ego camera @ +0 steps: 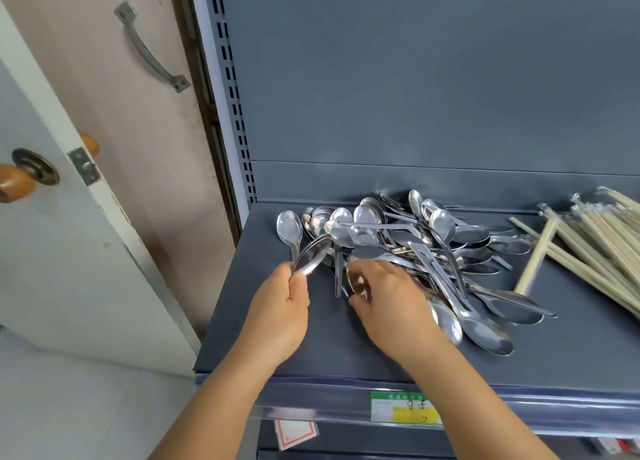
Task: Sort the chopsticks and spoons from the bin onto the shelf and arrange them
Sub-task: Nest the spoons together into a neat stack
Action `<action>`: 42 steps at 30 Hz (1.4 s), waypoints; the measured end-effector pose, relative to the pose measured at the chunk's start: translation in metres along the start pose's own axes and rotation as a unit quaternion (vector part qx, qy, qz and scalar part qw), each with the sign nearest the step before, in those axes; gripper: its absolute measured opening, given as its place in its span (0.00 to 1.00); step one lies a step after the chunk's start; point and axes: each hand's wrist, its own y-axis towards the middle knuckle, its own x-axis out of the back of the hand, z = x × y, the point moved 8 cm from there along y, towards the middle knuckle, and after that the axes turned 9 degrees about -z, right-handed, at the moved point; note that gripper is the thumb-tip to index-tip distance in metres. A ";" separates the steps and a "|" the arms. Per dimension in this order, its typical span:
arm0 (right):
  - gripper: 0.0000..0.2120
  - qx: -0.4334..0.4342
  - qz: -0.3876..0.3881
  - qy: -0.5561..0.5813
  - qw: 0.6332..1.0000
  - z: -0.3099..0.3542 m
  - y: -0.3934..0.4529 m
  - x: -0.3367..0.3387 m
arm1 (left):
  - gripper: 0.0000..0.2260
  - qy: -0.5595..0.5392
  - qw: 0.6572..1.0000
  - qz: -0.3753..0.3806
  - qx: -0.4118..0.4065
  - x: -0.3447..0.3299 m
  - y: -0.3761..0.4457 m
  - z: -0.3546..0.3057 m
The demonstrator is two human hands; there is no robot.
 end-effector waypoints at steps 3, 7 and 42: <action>0.20 0.000 0.013 -0.013 1.000 0.001 0.001 -0.006 | 0.12 -0.025 0.999 0.013 0.023 -0.004 0.001 0.003; 0.09 -0.011 0.003 -0.014 1.000 0.001 0.003 -0.004 | 0.12 -0.041 0.998 0.022 0.045 -0.008 0.006 0.011; 0.31 0.094 0.036 -0.104 0.990 0.067 0.112 -0.060 | 0.11 -0.115 0.985 -0.044 0.119 0.045 0.041 0.052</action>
